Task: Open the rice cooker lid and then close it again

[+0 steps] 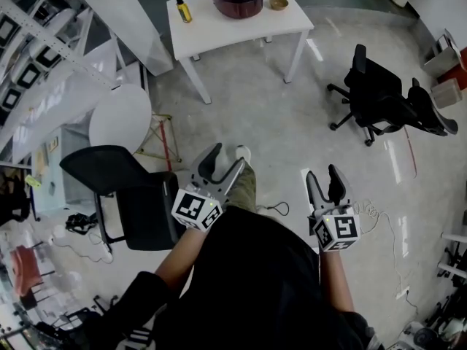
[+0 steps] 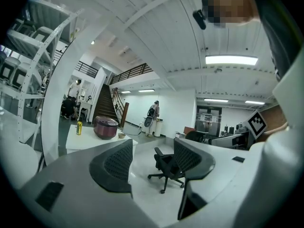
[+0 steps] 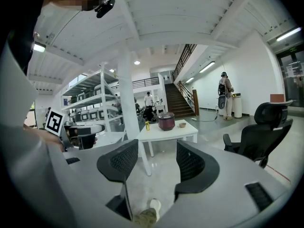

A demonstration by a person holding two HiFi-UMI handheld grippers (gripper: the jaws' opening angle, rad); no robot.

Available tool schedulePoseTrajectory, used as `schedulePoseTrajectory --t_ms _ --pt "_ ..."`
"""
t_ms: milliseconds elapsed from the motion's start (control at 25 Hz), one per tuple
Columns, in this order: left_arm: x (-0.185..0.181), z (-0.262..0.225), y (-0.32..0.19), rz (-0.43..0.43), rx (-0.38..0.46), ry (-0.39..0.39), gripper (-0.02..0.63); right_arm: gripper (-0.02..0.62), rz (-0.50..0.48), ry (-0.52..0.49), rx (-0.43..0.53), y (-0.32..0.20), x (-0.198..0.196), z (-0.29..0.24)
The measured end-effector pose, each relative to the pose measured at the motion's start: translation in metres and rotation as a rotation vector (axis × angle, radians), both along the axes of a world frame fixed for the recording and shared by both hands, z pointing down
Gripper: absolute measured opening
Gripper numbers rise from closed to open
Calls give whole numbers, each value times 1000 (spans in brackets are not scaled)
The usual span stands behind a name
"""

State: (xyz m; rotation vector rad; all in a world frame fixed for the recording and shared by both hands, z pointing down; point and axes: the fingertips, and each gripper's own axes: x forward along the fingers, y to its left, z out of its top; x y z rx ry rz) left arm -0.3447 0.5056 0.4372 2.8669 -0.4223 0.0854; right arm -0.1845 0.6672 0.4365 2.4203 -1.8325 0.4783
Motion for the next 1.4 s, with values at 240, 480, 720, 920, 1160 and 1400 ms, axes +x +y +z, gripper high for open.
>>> schedulePoseTrajectory --t_ms 240,480,720,920,1160,1400 --pt "41 -2 -79 -16 32 17 249 222 10 -4 -9 -49 36 3" --pt "101 5 -161 2 3 18 249 222 48 -16 -32 -129 99 6" --pt "146 6 -235 15 -15 19 249 222 10 -43 -11 -236 142 -4" --pt "163 10 -289 28 -39 1 253 224 -28 -8 -33 -298 162 -6" --pt "159 19 -340 16 -44 -22 253 222 -19 1 5 -356 181 -20" --pt "167 20 -387 4 -61 -3 253 222 2 4 -50 -388 196 -11"
